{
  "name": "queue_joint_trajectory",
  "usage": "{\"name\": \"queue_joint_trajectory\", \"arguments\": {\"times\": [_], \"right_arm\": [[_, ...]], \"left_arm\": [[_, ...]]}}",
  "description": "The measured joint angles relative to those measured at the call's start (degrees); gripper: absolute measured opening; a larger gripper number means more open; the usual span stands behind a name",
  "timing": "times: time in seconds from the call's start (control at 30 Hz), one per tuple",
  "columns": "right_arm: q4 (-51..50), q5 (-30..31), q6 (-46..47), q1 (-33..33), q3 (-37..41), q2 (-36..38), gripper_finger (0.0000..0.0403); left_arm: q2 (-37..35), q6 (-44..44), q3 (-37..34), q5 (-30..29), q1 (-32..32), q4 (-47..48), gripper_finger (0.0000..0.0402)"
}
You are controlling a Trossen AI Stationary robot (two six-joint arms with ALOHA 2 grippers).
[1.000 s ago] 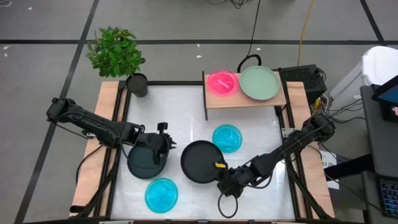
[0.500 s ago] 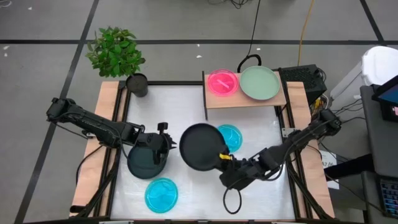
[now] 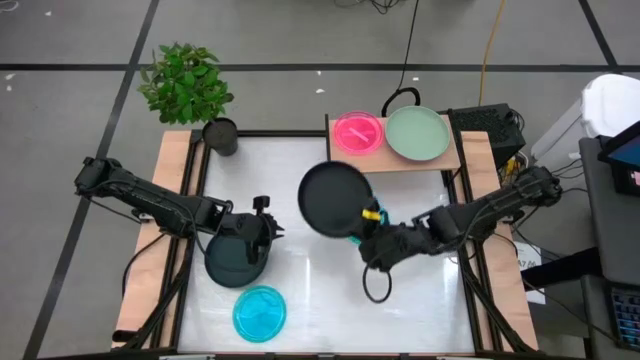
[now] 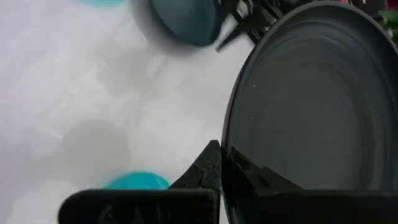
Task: Place and stack plates onto a shelf
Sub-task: Stack the black plate on top of the green plate on the shelf
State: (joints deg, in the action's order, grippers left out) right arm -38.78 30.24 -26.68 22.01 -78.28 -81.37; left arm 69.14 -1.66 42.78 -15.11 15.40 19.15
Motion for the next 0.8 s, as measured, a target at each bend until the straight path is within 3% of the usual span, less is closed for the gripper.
{"name": "queue_joint_trajectory", "arguments": {"times": [0.57,0.8], "right_arm": [[-8.95,-0.51,-2.12,-14.97,0.0,12.17,0.0],[-13.41,-3.6,-1.48,-21.74,0.01,16.15,0.0]], "left_arm": [[0.0,-0.78,0.0,-0.01,0.0,-1.02,0.0072],[0.0,-1.08,0.0,-0.01,0.0,-1.37,0.0072]]}}
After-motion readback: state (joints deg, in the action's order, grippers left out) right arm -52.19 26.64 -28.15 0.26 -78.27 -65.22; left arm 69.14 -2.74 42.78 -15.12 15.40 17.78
